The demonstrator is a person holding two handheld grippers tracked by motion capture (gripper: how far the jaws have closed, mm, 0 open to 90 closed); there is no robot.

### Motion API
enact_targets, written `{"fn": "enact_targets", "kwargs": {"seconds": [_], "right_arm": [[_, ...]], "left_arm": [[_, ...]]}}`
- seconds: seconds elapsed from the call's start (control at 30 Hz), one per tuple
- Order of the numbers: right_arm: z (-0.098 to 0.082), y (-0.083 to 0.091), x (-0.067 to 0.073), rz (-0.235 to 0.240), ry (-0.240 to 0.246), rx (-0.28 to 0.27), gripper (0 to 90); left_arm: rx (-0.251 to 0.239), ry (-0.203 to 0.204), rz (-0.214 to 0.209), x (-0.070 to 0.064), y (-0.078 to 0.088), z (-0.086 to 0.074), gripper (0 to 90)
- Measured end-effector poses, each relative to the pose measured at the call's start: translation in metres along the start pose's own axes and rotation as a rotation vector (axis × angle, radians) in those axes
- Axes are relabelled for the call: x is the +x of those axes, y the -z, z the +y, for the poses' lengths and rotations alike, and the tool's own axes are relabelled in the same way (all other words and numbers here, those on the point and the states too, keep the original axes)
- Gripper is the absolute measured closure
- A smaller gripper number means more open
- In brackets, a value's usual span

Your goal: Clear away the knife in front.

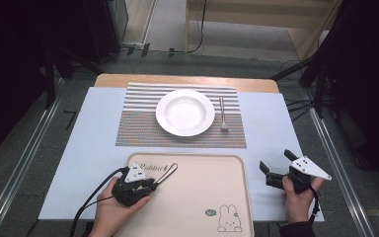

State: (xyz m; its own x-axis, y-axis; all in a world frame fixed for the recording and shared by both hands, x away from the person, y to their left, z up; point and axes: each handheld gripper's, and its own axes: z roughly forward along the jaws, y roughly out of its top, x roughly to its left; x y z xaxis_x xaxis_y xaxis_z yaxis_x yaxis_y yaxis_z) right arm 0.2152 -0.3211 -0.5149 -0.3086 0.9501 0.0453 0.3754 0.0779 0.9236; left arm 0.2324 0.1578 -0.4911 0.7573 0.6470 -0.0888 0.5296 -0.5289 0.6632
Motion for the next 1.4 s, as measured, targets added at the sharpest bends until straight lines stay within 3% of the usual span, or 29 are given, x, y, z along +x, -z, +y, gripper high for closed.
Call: {"fn": "enact_targets", "kwargs": {"seconds": [0.1,0.23,0.4,0.6,0.7,0.97,1.4], "right_arm": [[0.0,0.0,0.0,0.0,0.001,-0.001,0.0],[0.0,-0.001,0.0,0.001,0.007,-0.001,0.0],[0.0,-0.001,0.0,0.001,0.01,0.001,0.0],[0.0,-0.001,0.001,0.001,0.008,0.003,0.0],[0.0,-0.002,0.001,0.001,0.01,0.005,0.0],[0.0,-0.002,0.001,0.0,0.011,0.007,0.0],[0.0,-0.002,0.001,0.001,0.005,0.009,0.0]], "left_arm": [[-0.02,-0.007,0.004,0.0,0.002,0.002,74.5],[-0.039,-0.065,-0.006,-0.005,0.002,0.008,89.7],[-0.006,-0.13,-0.037,-0.013,-0.011,0.018,90.0],[0.04,-0.176,-0.02,-0.016,-0.028,0.024,90.0],[0.044,-0.166,-0.025,-0.013,-0.029,0.024,90.0],[0.049,-0.155,0.012,-0.003,-0.025,0.022,90.0],[0.031,-0.067,0.034,0.026,-0.007,0.007,90.0]]}}
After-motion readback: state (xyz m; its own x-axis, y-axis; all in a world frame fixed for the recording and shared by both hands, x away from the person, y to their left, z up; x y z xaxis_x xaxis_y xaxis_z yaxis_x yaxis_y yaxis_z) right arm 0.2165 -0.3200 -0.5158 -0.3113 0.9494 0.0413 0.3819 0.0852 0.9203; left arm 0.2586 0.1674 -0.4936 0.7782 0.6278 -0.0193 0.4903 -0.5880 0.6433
